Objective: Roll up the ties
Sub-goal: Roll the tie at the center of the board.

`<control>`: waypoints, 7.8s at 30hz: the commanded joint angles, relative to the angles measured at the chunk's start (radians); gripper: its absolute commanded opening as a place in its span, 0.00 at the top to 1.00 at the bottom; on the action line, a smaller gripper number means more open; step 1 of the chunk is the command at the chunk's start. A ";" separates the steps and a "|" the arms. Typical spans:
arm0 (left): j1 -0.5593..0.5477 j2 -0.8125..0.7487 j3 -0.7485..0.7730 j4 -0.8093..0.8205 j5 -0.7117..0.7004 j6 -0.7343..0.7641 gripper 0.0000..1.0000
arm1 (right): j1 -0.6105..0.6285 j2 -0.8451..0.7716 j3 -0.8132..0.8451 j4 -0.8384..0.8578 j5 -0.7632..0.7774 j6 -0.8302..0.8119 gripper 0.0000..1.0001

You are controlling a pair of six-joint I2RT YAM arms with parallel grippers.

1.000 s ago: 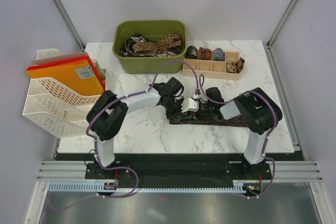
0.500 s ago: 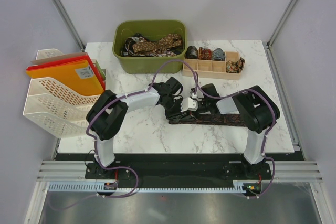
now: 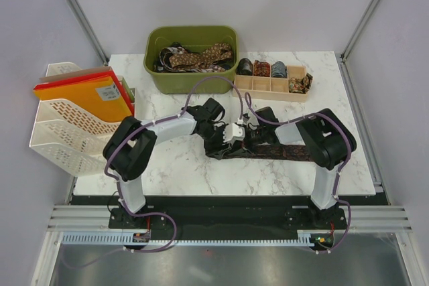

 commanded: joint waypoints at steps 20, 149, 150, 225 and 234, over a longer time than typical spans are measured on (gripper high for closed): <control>0.034 -0.080 -0.010 0.045 0.081 0.057 0.42 | 0.017 0.059 0.032 -0.080 0.110 -0.058 1.00; 0.074 -0.072 -0.093 0.094 -0.007 0.058 0.21 | 0.010 -0.029 0.056 -0.083 0.101 -0.093 1.00; 0.074 -0.075 -0.097 0.097 -0.004 0.058 0.20 | 0.008 -0.030 0.068 -0.086 0.096 -0.095 1.00; -0.056 -0.013 -0.004 0.107 0.013 -0.046 0.58 | 0.017 0.020 0.082 0.000 0.117 -0.046 0.96; -0.066 0.052 -0.002 0.004 -0.078 -0.014 0.60 | -0.032 -0.026 0.111 -0.086 0.048 -0.078 0.85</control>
